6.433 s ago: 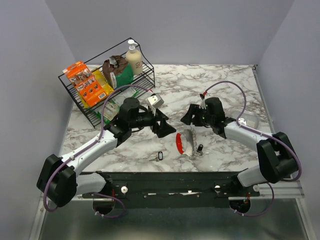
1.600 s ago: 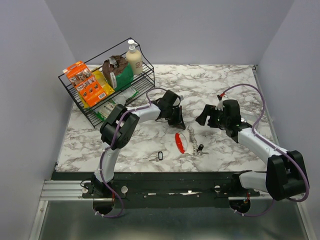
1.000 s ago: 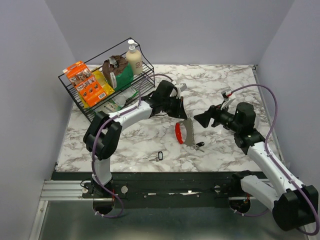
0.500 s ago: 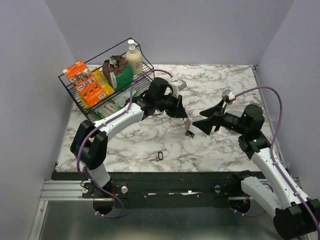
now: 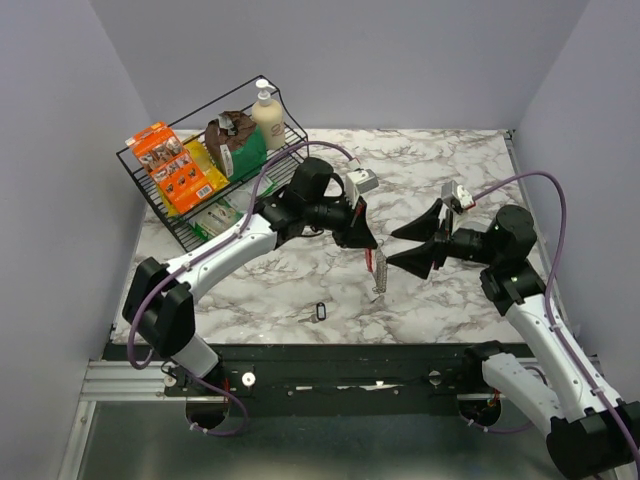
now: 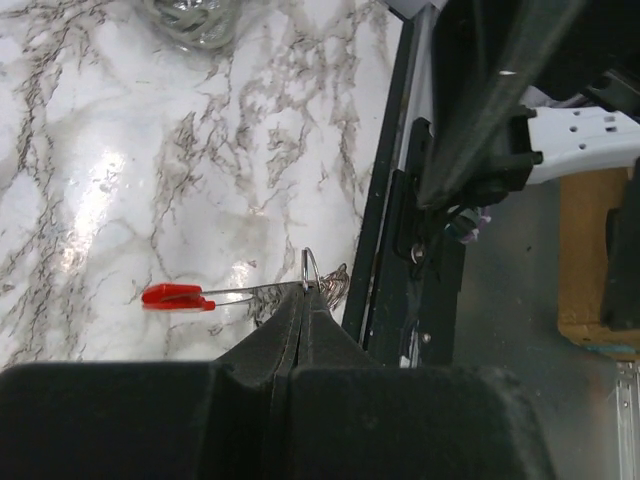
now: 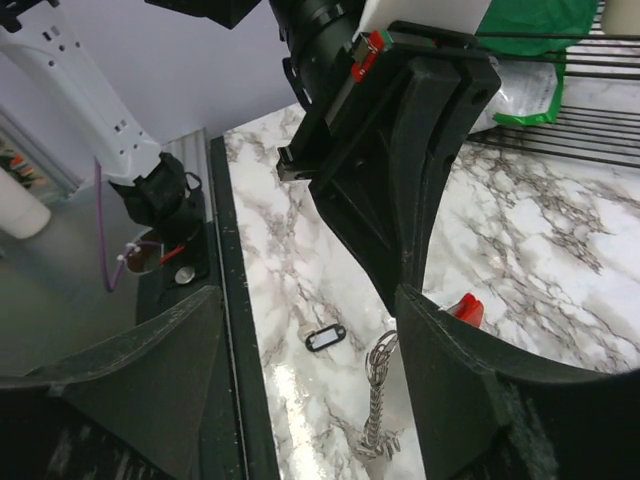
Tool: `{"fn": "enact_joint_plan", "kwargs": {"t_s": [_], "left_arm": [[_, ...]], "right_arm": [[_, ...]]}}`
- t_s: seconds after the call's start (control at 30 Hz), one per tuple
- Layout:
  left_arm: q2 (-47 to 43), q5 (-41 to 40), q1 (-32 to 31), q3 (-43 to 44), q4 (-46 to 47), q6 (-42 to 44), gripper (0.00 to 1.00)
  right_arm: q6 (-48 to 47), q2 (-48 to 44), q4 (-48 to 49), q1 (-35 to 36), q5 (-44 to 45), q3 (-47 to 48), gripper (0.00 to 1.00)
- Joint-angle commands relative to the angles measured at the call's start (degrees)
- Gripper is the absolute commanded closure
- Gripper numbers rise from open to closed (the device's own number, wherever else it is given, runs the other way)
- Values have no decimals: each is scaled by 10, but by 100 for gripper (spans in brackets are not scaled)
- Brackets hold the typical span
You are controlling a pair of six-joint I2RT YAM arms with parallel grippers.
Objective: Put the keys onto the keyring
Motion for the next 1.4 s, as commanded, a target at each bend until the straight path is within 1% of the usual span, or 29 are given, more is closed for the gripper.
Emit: {"fn": "enact_joint_plan", "kwargs": {"t_s": [0.0,0.3,0.43,0.47,0.5,0.7,0.87,0.97,1.23,1.27,1.33,1.37], "left_arm": [[-55,46,-11,-6,-11,26,100],[-97,37,-33,-14,-18,50,100],[-103,33,-47,-12,-17,66,100],[-104,29,-51,-10,-18,69,100],[-105,28,-53,-8,-16,70,100],[-105,23,-58,5,-18,72,100],[-109,22,-59,10,-18,70,100],[-112,22,-59,9,-18,71,100],[-118,22,-59,8,-15,71,100],[-119,22,-59,8,-14,71,100],[-122,22,-59,7,-13,70,100],[-122,23,-59,6,-11,69,100]], "right_arm": [[-10,7,9,-2,-60,27,26],[-4,22,12,-3,-91,39,30],[19,31,40,-3,-106,34,34],[21,34,42,-3,-110,33,39],[22,35,43,-2,-111,32,42],[11,53,35,-2,-119,31,45],[7,56,27,-2,-124,24,55],[6,56,24,-3,-122,20,60],[-1,72,12,-2,-114,23,64],[-1,73,11,-2,-115,23,68],[-2,73,9,-2,-111,25,71],[-2,74,9,-2,-113,25,76]]}}
